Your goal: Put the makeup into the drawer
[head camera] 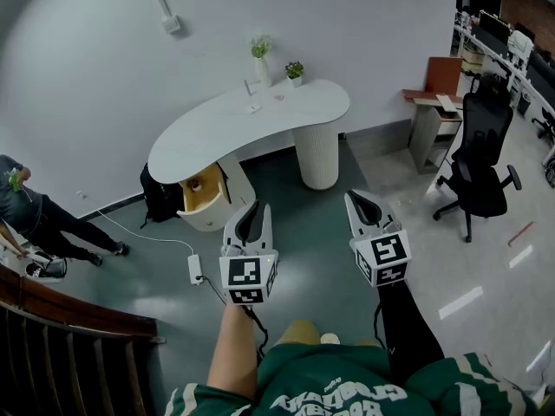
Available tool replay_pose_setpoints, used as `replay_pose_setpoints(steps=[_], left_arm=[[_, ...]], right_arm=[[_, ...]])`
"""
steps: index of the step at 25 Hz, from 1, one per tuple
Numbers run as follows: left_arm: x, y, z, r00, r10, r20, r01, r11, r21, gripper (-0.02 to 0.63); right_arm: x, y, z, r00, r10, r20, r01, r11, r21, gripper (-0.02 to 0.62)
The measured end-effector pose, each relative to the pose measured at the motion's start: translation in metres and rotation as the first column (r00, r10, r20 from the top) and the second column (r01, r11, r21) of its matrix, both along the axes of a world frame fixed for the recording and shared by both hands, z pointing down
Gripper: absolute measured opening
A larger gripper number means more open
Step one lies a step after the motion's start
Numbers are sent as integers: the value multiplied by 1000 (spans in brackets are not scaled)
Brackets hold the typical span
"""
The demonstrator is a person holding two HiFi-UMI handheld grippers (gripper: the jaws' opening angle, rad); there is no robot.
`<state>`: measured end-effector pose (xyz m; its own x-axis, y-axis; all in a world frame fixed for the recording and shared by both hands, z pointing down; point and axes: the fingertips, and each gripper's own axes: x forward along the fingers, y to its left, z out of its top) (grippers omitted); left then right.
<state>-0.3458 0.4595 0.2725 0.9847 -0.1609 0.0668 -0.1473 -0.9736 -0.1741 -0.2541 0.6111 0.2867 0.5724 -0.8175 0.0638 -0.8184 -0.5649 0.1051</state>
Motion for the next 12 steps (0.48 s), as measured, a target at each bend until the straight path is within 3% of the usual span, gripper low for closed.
replay_pose_setpoints(steps=[6,12], left_arm=[[29,-9,4,999,37,-20,-37,999,-4,206],[78,-44,9,998,50,-32,-50,999,-9,219]], right_arm=[[21,-13,4,1000,-3,5,3,1000,3,3],[69,-42,13,1000,26,5,-26,1000,-10,3]])
